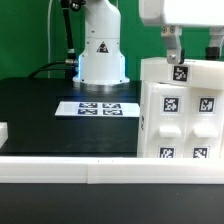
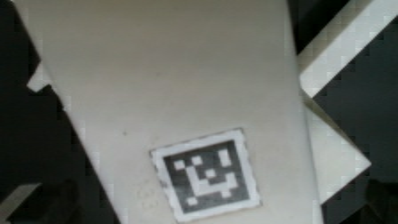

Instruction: Assemble cabinet

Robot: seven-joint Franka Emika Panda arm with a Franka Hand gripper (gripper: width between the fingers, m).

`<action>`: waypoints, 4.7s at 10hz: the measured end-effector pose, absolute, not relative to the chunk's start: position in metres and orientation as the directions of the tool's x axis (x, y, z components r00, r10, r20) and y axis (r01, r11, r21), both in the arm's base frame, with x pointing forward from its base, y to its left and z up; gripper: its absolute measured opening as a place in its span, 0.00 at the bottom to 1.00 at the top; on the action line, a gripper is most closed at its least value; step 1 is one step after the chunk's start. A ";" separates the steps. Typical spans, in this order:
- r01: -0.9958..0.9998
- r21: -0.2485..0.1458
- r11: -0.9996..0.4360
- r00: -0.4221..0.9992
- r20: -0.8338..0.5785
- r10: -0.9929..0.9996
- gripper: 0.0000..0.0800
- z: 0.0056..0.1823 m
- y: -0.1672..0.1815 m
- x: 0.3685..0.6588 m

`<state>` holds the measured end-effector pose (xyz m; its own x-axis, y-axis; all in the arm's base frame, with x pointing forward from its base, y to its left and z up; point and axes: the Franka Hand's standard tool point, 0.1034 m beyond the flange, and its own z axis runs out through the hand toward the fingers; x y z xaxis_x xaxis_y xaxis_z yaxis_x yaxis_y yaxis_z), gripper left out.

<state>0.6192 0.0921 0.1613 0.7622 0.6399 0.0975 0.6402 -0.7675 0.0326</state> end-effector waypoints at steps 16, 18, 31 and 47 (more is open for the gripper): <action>0.287 -0.006 -0.958 0.954 0.093 0.285 0.69 0.155 0.082 0.616; 0.143 -0.023 -0.989 0.986 0.092 0.140 0.69 0.155 0.081 0.616; -0.755 -0.086 -0.650 0.650 0.034 -0.759 0.69 0.155 0.086 0.613; -0.993 -0.077 0.093 -0.090 -0.042 -0.995 1.00 0.153 0.089 0.609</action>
Offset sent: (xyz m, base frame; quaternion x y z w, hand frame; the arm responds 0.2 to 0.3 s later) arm -0.0012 0.0017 -0.0071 0.0107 0.0130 0.0096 0.9998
